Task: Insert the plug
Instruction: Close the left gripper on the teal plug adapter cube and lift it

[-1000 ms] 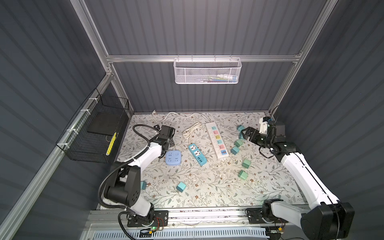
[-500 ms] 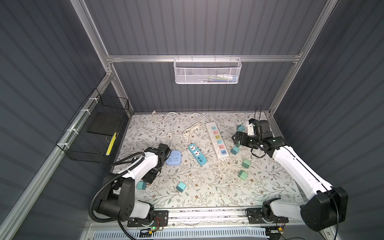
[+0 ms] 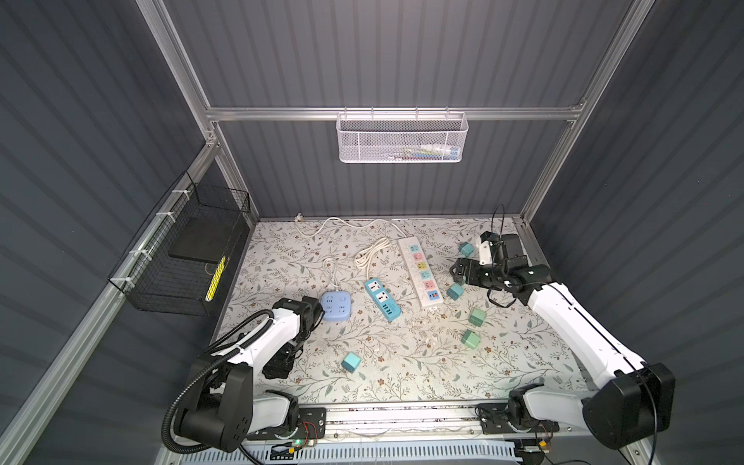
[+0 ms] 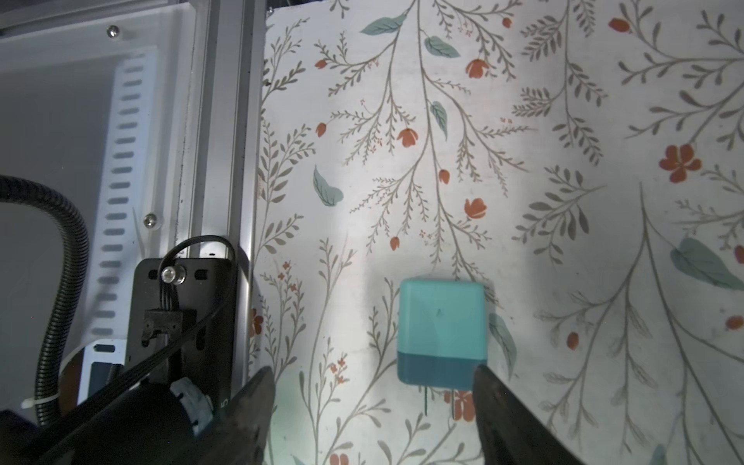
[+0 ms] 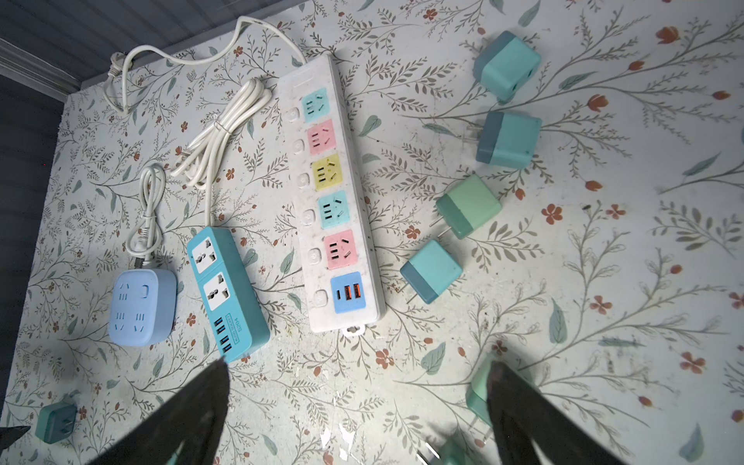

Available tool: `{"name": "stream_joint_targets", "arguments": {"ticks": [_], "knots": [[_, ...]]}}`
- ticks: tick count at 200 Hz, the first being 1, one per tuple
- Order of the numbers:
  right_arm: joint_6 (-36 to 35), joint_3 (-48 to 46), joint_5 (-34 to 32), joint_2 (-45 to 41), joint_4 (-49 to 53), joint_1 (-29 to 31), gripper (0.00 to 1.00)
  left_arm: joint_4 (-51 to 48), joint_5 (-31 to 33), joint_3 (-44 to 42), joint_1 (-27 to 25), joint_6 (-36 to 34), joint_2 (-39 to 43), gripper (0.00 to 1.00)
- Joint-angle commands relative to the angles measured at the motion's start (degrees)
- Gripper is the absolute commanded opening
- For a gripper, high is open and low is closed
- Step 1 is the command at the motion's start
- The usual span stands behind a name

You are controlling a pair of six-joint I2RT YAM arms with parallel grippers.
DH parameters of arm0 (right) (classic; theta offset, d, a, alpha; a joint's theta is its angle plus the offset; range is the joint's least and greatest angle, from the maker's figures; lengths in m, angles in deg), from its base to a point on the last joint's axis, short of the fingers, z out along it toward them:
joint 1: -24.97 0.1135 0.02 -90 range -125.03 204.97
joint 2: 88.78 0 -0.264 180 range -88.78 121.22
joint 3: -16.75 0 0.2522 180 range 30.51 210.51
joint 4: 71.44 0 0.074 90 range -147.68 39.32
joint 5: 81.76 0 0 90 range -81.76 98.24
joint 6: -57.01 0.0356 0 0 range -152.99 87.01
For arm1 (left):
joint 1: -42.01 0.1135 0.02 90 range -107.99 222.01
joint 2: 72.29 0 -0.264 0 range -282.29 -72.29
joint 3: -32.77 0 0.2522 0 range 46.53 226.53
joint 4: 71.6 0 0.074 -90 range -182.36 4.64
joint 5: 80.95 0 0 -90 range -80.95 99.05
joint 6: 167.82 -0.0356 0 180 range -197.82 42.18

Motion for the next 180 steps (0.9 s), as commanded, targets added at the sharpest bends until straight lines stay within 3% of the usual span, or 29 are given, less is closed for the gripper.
{"name": "stream_joint_targets", "arguments": {"ticks": [1,41,125,180], "knots": [[-0.93,1.38,0.04,-0.44,1.75,0.73,0.99,0.03,0.24,-3.27,2.88,-0.35,2.15,0.77],[-0.66,2.56,-0.72,0.05,3.37,2.18,0.99,3.33,0.73,-5.40,6.09,-4.13,4.14,0.77],[-0.39,5.06,-2.15,1.56,4.61,5.07,0.99,19.30,3.48,-8.39,6.23,-13.89,2.59,0.77],[-0.40,4.94,-2.17,2.08,4.37,5.65,0.99,24.20,3.28,-10.81,6.17,-15.02,3.85,0.75]]}}
